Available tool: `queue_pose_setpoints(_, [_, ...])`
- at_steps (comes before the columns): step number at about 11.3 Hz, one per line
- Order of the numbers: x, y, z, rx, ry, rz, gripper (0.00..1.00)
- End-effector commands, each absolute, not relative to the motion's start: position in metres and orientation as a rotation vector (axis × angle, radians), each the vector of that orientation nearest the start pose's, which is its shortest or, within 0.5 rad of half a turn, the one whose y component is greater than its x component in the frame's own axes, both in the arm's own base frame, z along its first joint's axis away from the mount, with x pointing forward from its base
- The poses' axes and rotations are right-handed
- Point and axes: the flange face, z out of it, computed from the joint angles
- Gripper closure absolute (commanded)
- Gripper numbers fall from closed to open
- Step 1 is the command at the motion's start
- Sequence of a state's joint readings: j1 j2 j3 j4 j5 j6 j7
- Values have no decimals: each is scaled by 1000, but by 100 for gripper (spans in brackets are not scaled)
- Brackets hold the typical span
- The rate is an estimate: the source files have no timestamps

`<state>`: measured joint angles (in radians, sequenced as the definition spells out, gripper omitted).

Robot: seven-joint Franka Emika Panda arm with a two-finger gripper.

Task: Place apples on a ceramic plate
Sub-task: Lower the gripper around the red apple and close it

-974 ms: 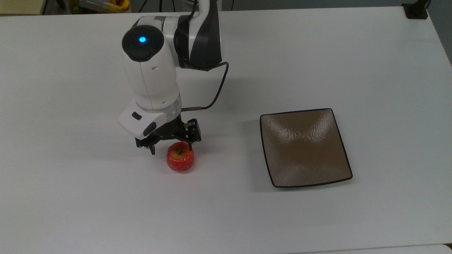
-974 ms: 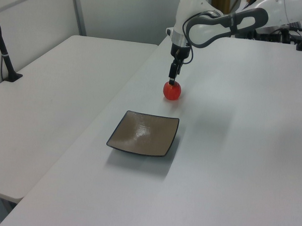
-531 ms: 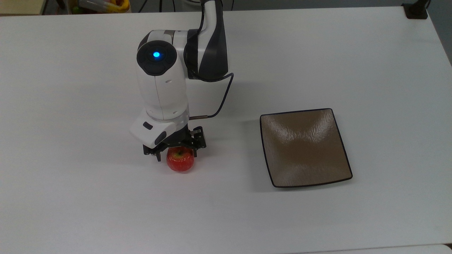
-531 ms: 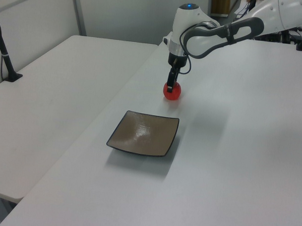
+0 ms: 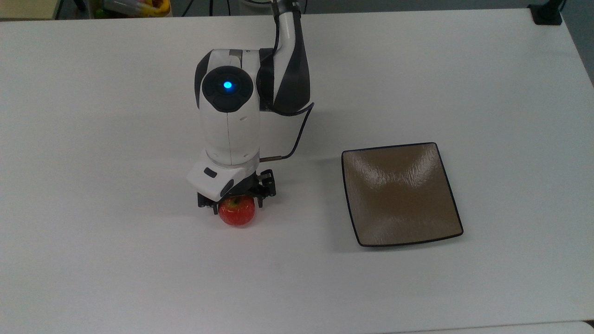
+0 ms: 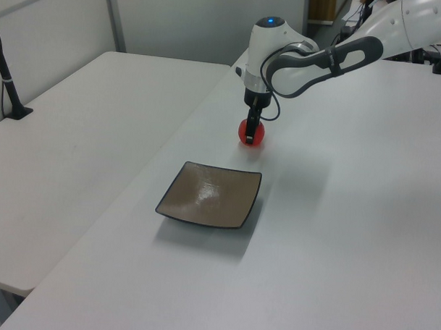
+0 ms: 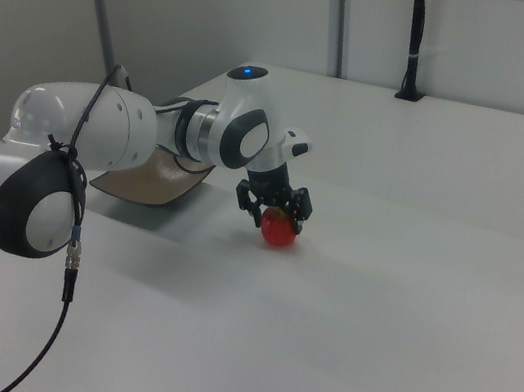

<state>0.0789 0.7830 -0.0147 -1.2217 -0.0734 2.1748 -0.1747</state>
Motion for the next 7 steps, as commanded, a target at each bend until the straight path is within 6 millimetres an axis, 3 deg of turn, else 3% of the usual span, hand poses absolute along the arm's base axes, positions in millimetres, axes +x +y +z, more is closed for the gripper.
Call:
queue_pose_setpoints(1, [765, 51, 322, -3190, -455, -293, 46])
queue_pose_setpoints(3, [765, 51, 321, -3194, -430, -289, 74])
queue_pose_setpoints(5, [765, 50, 327, -3193, -422, -299, 78])
queue_pose_setpoints(6, [764, 48, 343, -3189, -411, -323, 80])
queue_pose_setpoints(7, [763, 46, 377, -3175, -393, -386, 82])
